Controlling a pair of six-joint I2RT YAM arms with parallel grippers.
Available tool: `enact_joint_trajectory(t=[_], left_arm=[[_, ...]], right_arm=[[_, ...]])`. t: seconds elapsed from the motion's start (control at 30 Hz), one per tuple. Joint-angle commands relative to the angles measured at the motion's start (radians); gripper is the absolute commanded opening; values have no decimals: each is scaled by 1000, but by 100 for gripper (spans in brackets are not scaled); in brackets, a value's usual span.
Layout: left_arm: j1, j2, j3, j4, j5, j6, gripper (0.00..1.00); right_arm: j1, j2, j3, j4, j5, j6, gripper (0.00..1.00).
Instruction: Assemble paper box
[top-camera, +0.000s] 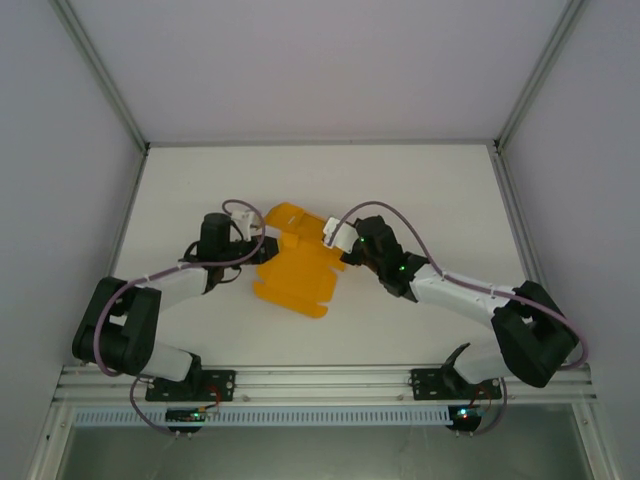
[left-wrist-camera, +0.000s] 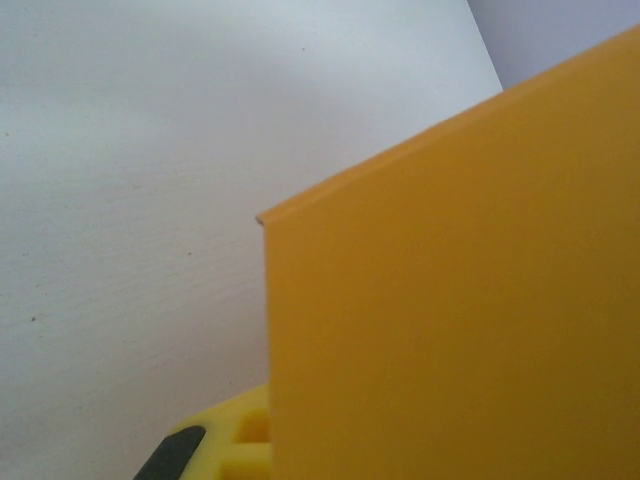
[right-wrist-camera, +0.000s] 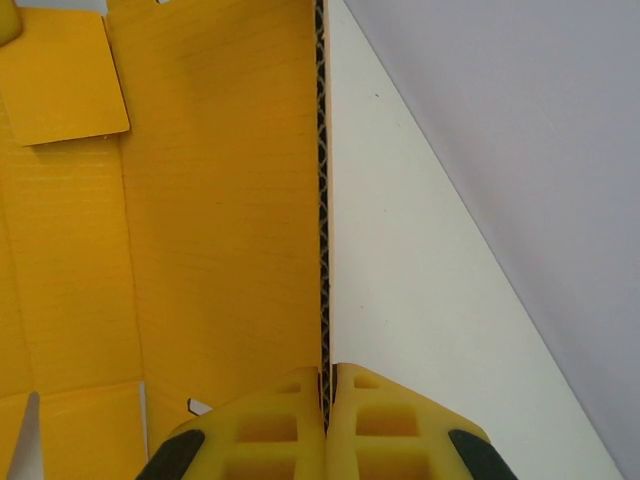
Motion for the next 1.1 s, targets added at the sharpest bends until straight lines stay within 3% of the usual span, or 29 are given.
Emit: enact_joint_trajectory(t=[0.0, 0.03, 0.13, 0.23, 0.47, 0.67, 0.8, 0.9, 1.07], left_arm=[[-5, -8, -2, -70, -38, 35, 33], [-5, -23, -4, -85, -52, 41, 48], [-5, -77, -19, -120, -113, 55, 79], [-5, -133, -7, -177, -157, 78, 100], [3, -226, 105, -403, -368, 136, 99], [70, -171, 209, -471, -495, 103, 99], [149, -54, 283, -501, -498, 81, 100], [158, 22, 317, -491, -494, 96, 100], [153, 100, 318, -405, -363, 114, 100]], right_arm=[[11, 27, 48, -42, 45, -102, 0], [15, 37, 58, -50, 62, -121, 0], [19, 78, 87, -46, 127, -187, 0], [26, 126, 105, -3, 198, -300, 0], [58, 221, 75, 199, 285, -527, 0], [81, 265, 29, 357, 259, -666, 0], [84, 296, 0, 474, 273, -716, 0], [87, 318, -15, 530, 286, -743, 0], [89, 347, -28, 560, 292, -737, 0]])
